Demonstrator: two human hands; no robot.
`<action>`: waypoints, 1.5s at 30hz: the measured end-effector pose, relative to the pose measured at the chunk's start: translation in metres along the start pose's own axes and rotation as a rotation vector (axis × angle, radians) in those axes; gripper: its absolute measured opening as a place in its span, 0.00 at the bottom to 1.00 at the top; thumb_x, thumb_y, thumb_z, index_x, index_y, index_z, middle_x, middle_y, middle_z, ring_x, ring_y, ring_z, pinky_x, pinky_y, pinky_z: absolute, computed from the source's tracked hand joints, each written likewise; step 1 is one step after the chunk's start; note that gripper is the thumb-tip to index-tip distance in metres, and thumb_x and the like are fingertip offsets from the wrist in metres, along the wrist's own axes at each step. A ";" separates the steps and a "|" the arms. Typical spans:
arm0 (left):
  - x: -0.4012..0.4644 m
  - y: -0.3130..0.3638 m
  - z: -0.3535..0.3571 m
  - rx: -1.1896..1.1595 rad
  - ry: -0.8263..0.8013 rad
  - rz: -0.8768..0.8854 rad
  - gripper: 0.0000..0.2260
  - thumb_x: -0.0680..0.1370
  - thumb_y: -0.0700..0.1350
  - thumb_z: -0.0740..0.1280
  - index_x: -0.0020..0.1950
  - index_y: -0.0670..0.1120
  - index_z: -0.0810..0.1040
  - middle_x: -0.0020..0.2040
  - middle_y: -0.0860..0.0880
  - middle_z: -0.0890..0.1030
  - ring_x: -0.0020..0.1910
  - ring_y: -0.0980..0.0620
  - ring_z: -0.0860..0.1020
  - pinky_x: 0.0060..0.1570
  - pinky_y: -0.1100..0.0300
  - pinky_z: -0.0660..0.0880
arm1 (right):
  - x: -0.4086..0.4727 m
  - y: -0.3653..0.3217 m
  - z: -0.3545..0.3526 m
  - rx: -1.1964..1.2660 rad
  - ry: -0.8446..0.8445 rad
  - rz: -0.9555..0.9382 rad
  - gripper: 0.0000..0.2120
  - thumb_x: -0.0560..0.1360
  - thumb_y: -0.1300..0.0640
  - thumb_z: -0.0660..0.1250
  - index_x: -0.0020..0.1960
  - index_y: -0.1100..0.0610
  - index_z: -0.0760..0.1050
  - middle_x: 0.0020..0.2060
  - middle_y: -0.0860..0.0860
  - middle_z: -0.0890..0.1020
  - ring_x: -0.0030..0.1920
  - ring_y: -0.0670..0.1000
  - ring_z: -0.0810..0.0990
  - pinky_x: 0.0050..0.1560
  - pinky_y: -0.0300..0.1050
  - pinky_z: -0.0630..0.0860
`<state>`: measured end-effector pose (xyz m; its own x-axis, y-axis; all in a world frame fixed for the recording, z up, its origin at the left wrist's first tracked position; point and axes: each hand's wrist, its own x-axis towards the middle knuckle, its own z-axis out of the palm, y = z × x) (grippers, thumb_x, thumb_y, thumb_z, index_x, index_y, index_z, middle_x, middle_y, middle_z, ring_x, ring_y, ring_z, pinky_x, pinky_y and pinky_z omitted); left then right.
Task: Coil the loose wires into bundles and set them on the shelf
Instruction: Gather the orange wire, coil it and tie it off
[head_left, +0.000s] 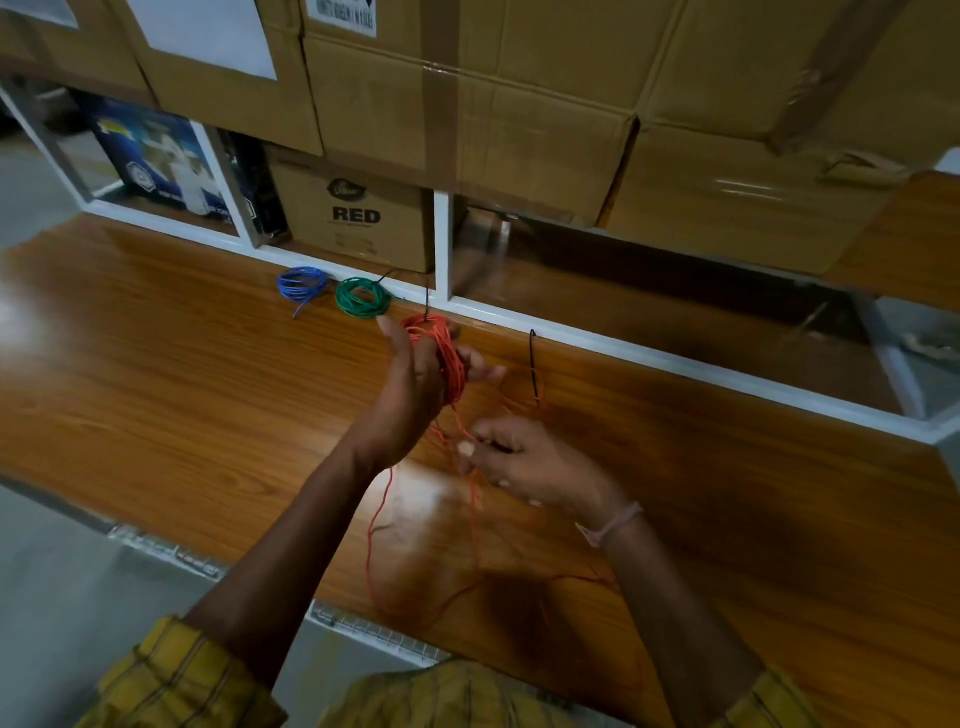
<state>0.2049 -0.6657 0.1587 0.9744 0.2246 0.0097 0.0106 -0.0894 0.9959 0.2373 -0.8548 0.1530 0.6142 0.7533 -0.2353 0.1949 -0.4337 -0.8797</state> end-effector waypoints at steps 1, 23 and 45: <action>-0.001 0.001 0.000 0.044 -0.009 -0.020 0.27 0.85 0.66 0.41 0.68 0.57 0.72 0.59 0.54 0.80 0.63 0.64 0.79 0.68 0.69 0.70 | -0.007 -0.005 -0.006 -0.009 -0.055 -0.008 0.13 0.83 0.49 0.66 0.47 0.58 0.80 0.25 0.43 0.74 0.24 0.44 0.69 0.25 0.40 0.66; -0.031 0.032 -0.003 -0.633 -0.608 -0.008 0.57 0.74 0.78 0.36 0.78 0.29 0.62 0.39 0.43 0.67 0.33 0.47 0.63 0.47 0.53 0.73 | 0.035 0.031 -0.015 0.470 0.313 0.107 0.13 0.82 0.51 0.67 0.40 0.51 0.81 0.30 0.51 0.66 0.23 0.43 0.60 0.21 0.37 0.54; -0.036 0.026 0.004 -0.005 -0.477 0.057 0.55 0.70 0.82 0.37 0.64 0.35 0.74 0.46 0.28 0.75 0.38 0.44 0.72 0.40 0.60 0.71 | -0.025 -0.047 -0.079 0.602 -0.035 -0.238 0.07 0.82 0.61 0.62 0.50 0.64 0.75 0.24 0.45 0.70 0.19 0.41 0.65 0.29 0.39 0.76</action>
<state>0.1710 -0.6803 0.1839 0.9677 -0.2511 0.0237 -0.0461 -0.0835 0.9954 0.2736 -0.8924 0.2326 0.5798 0.8147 -0.0096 -0.1468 0.0929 -0.9848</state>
